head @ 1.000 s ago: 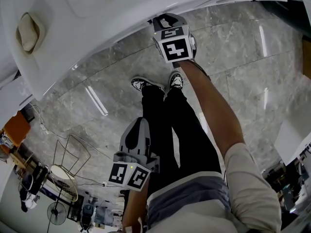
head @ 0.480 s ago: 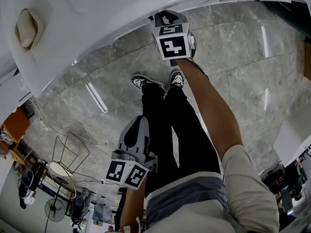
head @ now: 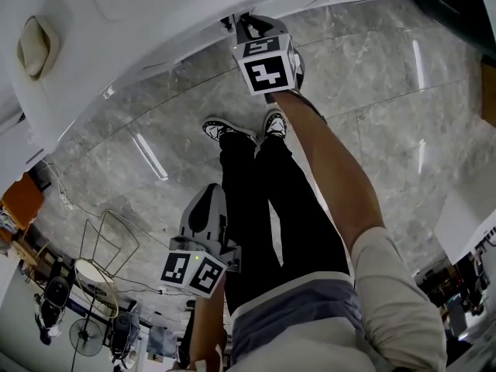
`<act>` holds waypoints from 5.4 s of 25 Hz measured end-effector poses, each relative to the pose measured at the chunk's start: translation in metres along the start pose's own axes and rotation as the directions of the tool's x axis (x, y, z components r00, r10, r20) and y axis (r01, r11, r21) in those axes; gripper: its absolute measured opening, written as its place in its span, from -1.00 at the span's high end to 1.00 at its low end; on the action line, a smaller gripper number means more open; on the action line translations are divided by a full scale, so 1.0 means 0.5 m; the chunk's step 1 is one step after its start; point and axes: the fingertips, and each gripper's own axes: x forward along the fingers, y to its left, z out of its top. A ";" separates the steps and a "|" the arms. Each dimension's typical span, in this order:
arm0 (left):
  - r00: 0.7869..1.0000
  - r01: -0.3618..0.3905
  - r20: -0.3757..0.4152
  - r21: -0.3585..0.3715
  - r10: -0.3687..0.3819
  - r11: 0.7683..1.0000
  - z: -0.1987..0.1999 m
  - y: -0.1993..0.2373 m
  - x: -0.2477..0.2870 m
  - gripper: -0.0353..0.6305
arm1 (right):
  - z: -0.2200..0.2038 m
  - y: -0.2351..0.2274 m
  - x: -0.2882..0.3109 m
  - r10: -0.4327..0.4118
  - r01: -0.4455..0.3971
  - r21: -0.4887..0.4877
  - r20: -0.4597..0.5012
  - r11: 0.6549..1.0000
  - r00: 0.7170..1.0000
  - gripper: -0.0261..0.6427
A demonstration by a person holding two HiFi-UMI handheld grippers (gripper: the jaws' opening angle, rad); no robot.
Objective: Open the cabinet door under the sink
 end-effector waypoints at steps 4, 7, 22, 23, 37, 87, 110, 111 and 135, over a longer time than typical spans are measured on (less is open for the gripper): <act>1.000 0.009 -0.008 -0.003 -0.009 1.000 -0.019 -0.011 0.002 0.89 | -0.011 0.000 -0.007 0.008 -0.008 -0.013 -0.003 1.000 1.000 0.75; 1.000 0.015 -0.006 -0.003 -0.015 1.000 -0.025 -0.020 -0.002 0.89 | -0.015 0.002 -0.014 0.014 -0.014 -0.017 -0.003 1.000 1.000 0.75; 1.000 0.028 -0.006 0.009 -0.028 1.000 -0.049 -0.039 -0.010 0.89 | -0.050 0.001 -0.042 0.037 -0.038 -0.062 -0.017 0.997 0.999 0.75; 1.000 0.031 -0.005 0.010 -0.031 0.999 -0.050 -0.040 -0.009 0.89 | -0.050 0.001 -0.044 0.039 -0.039 -0.065 -0.016 0.997 0.999 0.75; 0.999 0.036 -0.007 0.016 -0.036 0.999 -0.046 -0.064 -0.006 0.89 | -0.081 0.000 -0.072 0.067 -0.070 -0.100 -0.032 0.993 0.997 0.75; 0.998 0.057 -0.043 0.128 -0.052 0.990 -0.039 -0.131 -0.011 0.89 | -0.214 -0.054 -0.200 0.071 -0.090 -0.204 -0.098 0.975 0.993 0.76; 0.993 0.108 -0.070 0.148 -0.098 0.983 -0.050 -0.158 0.022 0.89 | -0.312 -0.148 -0.270 0.002 -0.012 -0.083 -0.117 0.997 0.993 0.76; 0.992 0.109 -0.072 0.149 -0.099 0.983 -0.049 -0.159 0.021 0.89 | -0.314 -0.150 -0.273 0.001 -0.011 -0.082 -0.120 0.997 0.993 0.76; 0.989 0.124 -0.103 0.143 -0.110 0.982 -0.059 -0.162 0.027 0.89 | -0.338 -0.209 -0.317 -0.028 0.023 -0.040 -0.126 0.999 0.992 0.78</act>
